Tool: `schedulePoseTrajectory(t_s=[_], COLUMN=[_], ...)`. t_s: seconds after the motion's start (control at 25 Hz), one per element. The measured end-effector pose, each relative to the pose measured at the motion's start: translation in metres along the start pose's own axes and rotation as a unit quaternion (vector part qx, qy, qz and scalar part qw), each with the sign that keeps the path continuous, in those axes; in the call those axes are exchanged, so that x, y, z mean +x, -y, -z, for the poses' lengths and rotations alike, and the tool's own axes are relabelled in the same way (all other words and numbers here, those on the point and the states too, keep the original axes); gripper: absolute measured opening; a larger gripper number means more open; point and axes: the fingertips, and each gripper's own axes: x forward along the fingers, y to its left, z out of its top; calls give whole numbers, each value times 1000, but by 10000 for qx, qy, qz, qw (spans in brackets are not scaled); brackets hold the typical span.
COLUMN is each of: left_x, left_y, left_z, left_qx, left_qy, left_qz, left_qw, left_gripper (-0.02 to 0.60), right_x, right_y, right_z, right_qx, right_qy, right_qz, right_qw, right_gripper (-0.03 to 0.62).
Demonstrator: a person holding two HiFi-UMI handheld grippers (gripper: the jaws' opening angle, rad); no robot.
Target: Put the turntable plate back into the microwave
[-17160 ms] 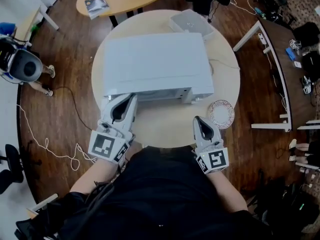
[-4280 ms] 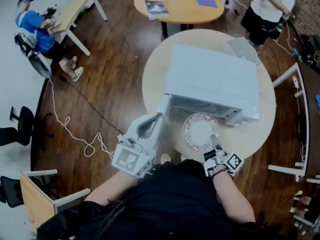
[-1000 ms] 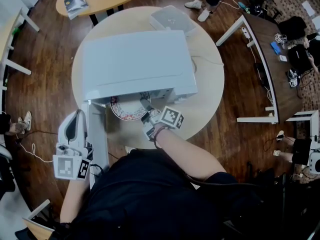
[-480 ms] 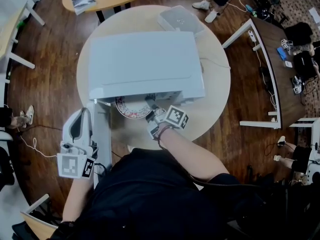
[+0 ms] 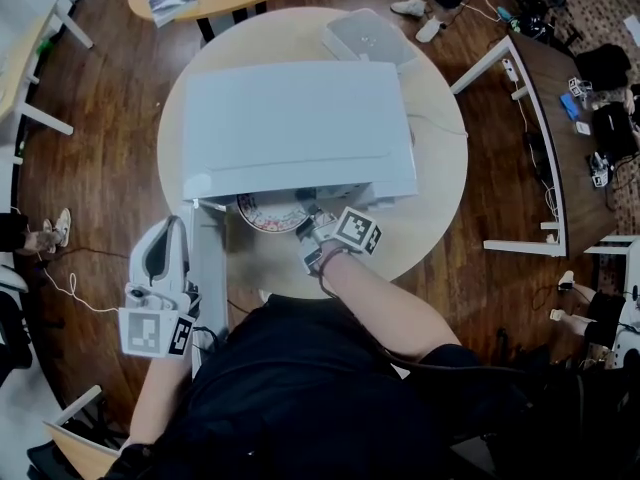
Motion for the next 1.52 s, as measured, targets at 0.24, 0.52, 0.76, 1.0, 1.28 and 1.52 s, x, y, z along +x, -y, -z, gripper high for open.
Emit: schedulePoseTrajectory(t_s=[0.24, 0.52, 0.76, 1.0, 1.28, 1.52], left_x=[2, 2, 2, 2, 0, 1], left_y=[2, 1, 0, -2, -3, -2], left_z=[1, 4, 4, 6, 6, 7], left_qx=[-16, -28, -35, -68, -45, -33], left_qy=[-24, -36, -59, -103, -135, -155], left_qz=[-1, -47, -46, -96, -124, -124], left_qw=[10000, 10000, 10000, 9999, 9998, 9998], left_gripper=[5, 5, 5, 5, 5, 5], right_x=[4, 8, 12, 19, 27, 33], right_y=[1, 4, 7, 8, 12, 13], right_z=[-5, -9, -10, -13, -14, -16], right_qx=[4, 7, 61, 46, 48, 45], right_qy=[29, 42, 82, 88, 105, 125], right_qz=[25, 54, 92, 115, 169, 228], right_qw=[10000, 10000, 9999, 9999, 9998, 9997], right_gripper=[34, 34, 34, 34, 34, 34])
